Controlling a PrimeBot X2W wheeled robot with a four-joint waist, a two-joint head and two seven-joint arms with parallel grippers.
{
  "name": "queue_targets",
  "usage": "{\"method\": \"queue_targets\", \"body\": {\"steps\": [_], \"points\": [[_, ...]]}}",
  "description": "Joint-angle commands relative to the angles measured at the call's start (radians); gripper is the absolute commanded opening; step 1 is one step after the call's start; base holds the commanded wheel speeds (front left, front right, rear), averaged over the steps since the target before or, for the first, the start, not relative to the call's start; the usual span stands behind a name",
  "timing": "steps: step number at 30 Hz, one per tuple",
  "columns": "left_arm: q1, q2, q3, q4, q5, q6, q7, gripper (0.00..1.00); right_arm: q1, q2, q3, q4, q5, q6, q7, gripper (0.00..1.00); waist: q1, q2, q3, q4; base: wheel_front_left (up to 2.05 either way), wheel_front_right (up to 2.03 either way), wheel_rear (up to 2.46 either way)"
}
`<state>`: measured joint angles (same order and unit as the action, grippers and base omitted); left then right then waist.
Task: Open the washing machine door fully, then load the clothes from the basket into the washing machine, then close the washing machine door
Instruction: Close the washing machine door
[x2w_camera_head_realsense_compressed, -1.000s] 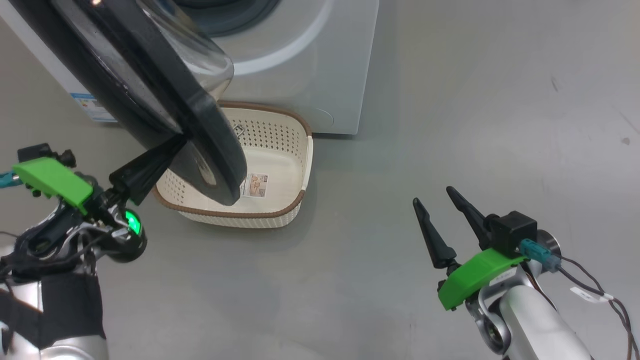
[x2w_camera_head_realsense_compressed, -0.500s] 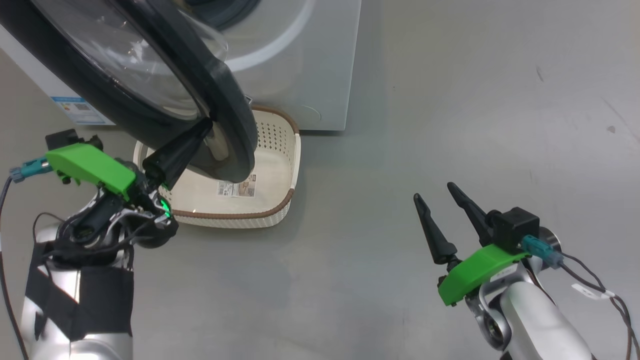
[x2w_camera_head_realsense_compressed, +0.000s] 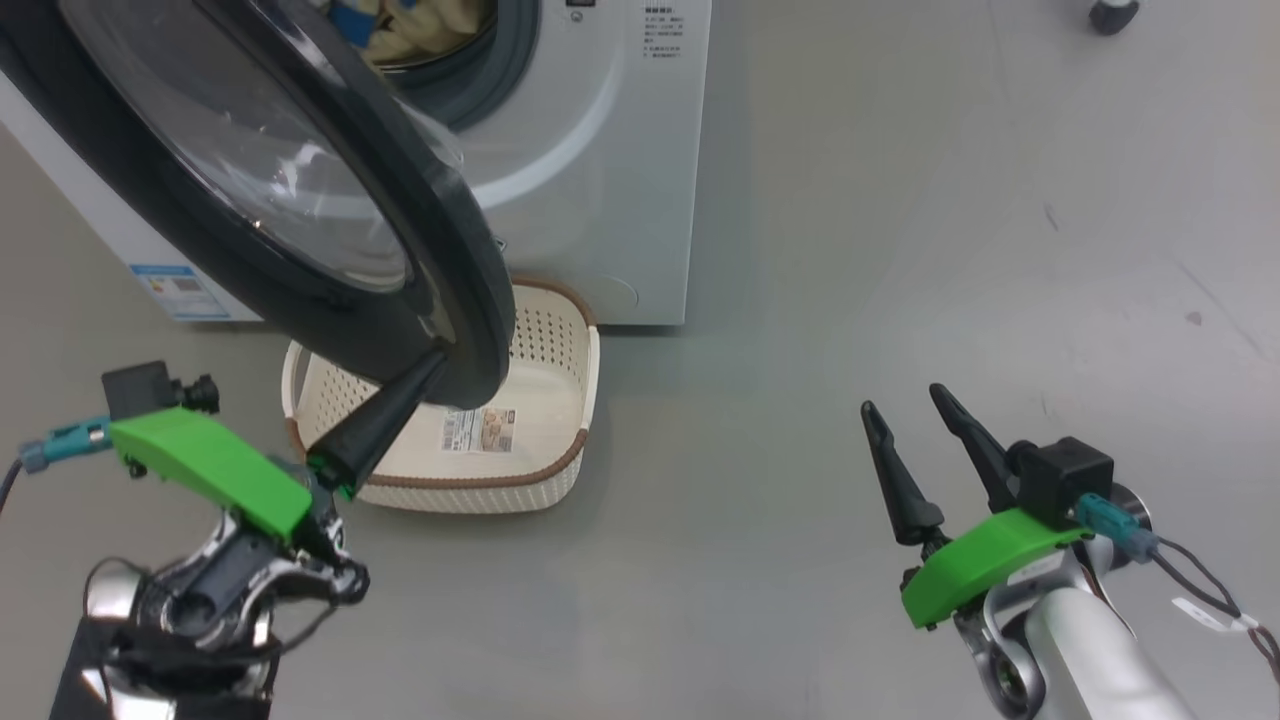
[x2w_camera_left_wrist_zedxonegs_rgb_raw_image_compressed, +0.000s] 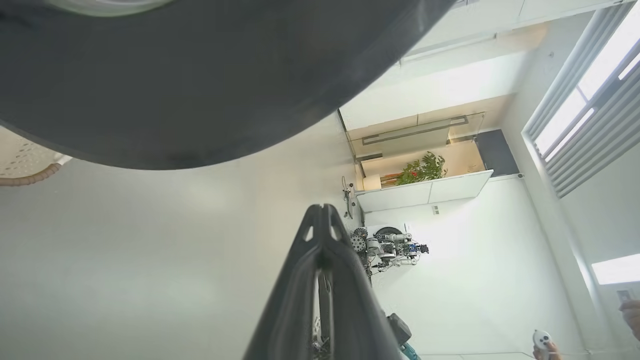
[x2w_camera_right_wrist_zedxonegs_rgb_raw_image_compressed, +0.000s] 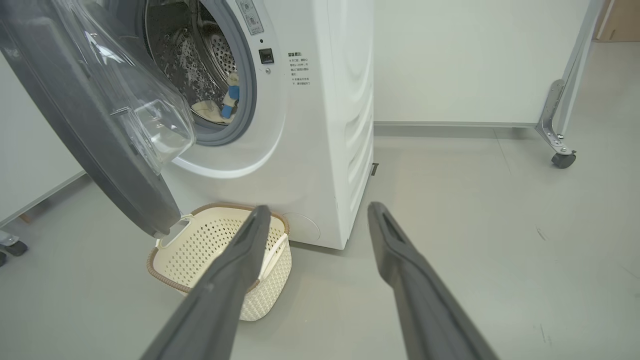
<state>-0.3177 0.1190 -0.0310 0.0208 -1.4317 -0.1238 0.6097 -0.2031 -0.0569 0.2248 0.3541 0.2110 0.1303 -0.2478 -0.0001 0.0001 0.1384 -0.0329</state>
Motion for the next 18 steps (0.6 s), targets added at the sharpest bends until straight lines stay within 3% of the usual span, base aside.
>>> {"method": "queue_targets", "body": {"steps": [1, 5, 10, 16, 18], "points": [[0.012, 0.054, 0.015, -0.066, 0.026, -0.007, -0.032, 0.0, -0.001, 0.007, 0.009, -0.039, -0.004, 0.0, -0.014, 1.0, 0.0001, -0.0001, -0.035, 0.004, 0.0, 0.0, 0.0], [0.121, 0.149, -0.094, -0.129, 0.155, -0.007, -0.177, 0.0, 0.034, 0.007, -0.005, -0.052, -0.003, 0.0, -0.014, 1.0, 0.0001, -0.0001, -0.085, 0.009, 0.0, 0.0, 0.0], [0.217, 0.235, -0.211, -0.122, 0.269, -0.007, -0.449, 0.0, 0.072, 0.007, -0.021, -0.062, -0.006, 0.0, -0.014, 1.0, 0.0001, -0.0001, -0.13, 0.023, 0.0, 0.0, 0.0], [0.248, 0.3, -0.289, 0.026, 0.49, -0.007, -0.803, 0.0, 0.097, 0.007, -0.034, -0.075, -0.009, 0.0, -0.014, 1.0, 0.0001, -0.0001, -0.153, 0.049, 0.0, 0.0, 0.0], [0.241, 0.3, -0.286, 0.081, 0.577, -0.007, -0.852, 0.0, 0.102, 0.007, -0.035, -0.077, -0.009, 0.0, -0.014, 1.0, 0.0001, -0.0001, -0.159, 0.056, 0.0, 0.0, 0.0]]}}
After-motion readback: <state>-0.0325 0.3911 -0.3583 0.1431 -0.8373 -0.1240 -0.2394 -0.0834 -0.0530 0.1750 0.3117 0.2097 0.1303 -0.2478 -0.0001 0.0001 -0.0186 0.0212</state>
